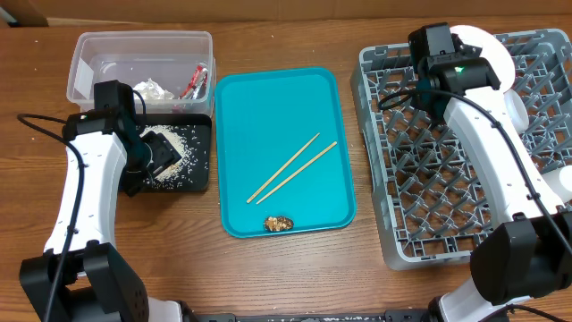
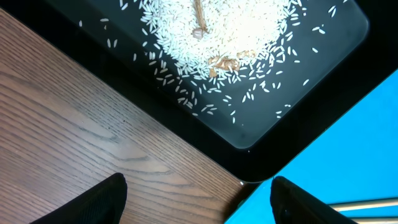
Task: Sort waste into correct bins and load items into the dishwasher
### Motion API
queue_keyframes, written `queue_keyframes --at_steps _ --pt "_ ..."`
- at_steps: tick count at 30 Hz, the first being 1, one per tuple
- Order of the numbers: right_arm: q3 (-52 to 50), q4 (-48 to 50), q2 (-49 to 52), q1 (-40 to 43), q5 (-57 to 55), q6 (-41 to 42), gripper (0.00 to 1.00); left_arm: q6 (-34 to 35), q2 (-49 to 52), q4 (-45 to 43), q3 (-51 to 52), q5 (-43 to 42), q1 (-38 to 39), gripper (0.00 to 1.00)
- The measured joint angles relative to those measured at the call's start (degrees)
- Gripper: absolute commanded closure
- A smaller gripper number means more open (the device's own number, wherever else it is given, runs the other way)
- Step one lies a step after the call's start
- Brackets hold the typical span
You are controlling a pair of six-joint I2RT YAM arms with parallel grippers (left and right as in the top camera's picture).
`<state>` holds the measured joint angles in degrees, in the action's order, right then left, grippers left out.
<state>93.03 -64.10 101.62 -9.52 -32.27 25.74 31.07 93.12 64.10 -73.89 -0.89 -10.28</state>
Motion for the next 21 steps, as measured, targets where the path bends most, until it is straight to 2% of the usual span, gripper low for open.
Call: queue_keyframes --at_steps 4,7,10,12,16,17,21 --pt "0.0 1.01 0.0 0.66 3.87 1.36 0.8 0.0 0.0 -0.02 0.0 0.0 0.0 0.24" --pt "0.02 3.26 0.0 2.95 9.75 1.77 0.59 0.0 0.0 -0.02 0.0 -0.02 0.02 0.24" --pt "0.22 5.95 0.0 6.93 18.34 2.21 0.45 -0.02 0.0 -0.02 0.0 0.0 0.02 0.24" --pt "0.68 8.09 0.0 10.4 25.27 2.49 0.32 -0.02 0.0 -0.02 0.0 0.0 0.02 0.24" --pt "1.31 13.27 0.0 18.29 40.61 5.07 0.28 -0.02 0.0 -0.15 0.0 -0.02 0.02 0.24" --pt "1.38 13.92 0.0 20.24 44.04 6.38 0.24 -0.02 0.0 -0.28 0.0 -0.02 0.02 0.24" --pt "1.46 14.16 0.0 26.23 52.28 12.57 0.21 -0.02 0.0 -0.81 0.0 0.0 0.02 0.24"
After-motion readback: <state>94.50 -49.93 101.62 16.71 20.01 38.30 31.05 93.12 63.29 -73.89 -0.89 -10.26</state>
